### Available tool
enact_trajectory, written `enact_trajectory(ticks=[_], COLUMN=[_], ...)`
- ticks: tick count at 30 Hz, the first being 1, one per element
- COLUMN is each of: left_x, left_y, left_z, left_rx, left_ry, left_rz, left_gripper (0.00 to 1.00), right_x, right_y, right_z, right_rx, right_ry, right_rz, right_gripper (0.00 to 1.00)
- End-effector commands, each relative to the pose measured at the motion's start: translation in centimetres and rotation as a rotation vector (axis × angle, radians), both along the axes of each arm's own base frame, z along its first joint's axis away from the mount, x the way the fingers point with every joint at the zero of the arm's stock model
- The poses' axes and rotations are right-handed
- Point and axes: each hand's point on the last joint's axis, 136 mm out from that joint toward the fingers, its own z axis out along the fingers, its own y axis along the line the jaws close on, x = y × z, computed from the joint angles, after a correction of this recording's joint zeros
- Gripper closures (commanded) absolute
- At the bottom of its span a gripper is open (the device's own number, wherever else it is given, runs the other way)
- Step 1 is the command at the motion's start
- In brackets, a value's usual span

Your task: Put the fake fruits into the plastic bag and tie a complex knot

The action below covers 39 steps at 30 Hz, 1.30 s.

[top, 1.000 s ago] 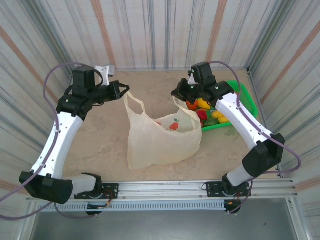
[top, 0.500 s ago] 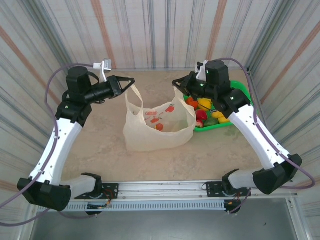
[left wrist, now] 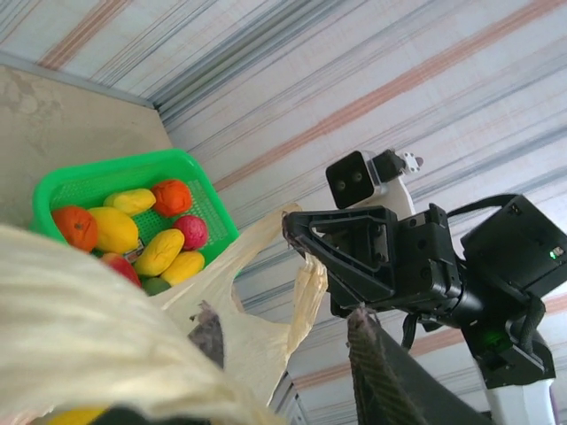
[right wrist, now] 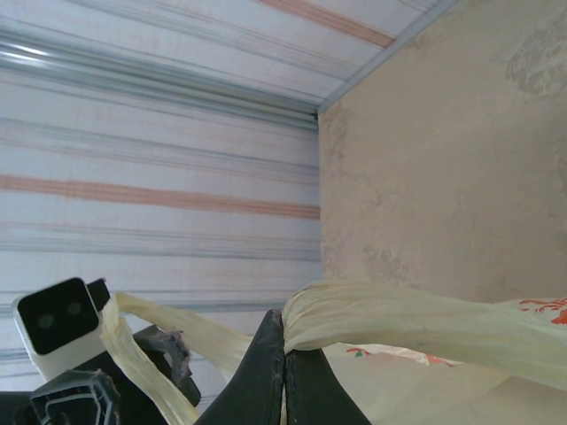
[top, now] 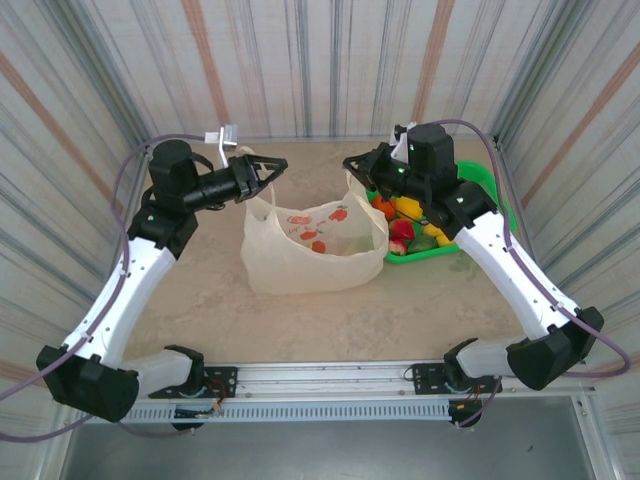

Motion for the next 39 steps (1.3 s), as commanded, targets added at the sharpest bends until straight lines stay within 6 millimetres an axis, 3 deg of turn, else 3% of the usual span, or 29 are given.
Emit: enact_trajectory(ticks=[1,3,5,10,14,16,21,25,29,34,39], left_x=[-0.5,-0.5,-0.9,-2.8,-2.0,-1.7,-0.9,-0.2,1.2,2.9,3.9], left_y=[0.9,1.5,2.0,3.0,6.3,6.7,6.1,5.2,4.8,5.6,6.6], left_z=[1.3,1.8,2.7,4.6,4.5,4.3,3.3,3.2,2.4,2.5,3.5], left_rx=[0.058,0.103,0.131,0.167,0.152,0.16,0.122,0.087,0.089,0.092,0.065], left_ry=[-0.081,-0.103,-0.137,-0.207,-0.163,-0.157,-0.122,-0.118,-0.092,-0.062,-0.035], left_rz=[0.047,0.088,0.107,0.084,0.17,0.192,0.165,0.122,0.122,0.198,0.27], left_gripper=[0.77,0.92,1.0,1.0,1.0,1.0,1.0,1.0,1.0,1.0,1.0], right_x=[0.1,0.2,0.5,1.6,3.1,3.9,5.3,6.2,6.4,5.1,3.3], right_y=[-0.8,-1.4,-2.3,-4.9,-6.5,-6.9,-6.9,-4.5,-3.0,-1.8,-3.0], right_z=[0.3,-0.4,-0.9,-2.4,-3.4,-3.8,-5.3,-5.1,-3.9,-1.8,0.2], right_rx=[0.005,-0.017,-0.055,-0.122,-0.151,-0.163,-0.23,-0.204,-0.227,-0.222,-0.219], right_ry=[-0.016,0.002,-0.006,0.024,0.055,0.06,0.077,0.047,-0.013,-0.131,-0.232], right_rz=[-0.036,-0.063,-0.081,-0.152,-0.18,-0.186,-0.159,-0.04,0.045,0.177,0.247], right_gripper=[1.0,1.0,1.0,1.0,1.0,1.0,1.0,0.99,0.84,0.33,0.19])
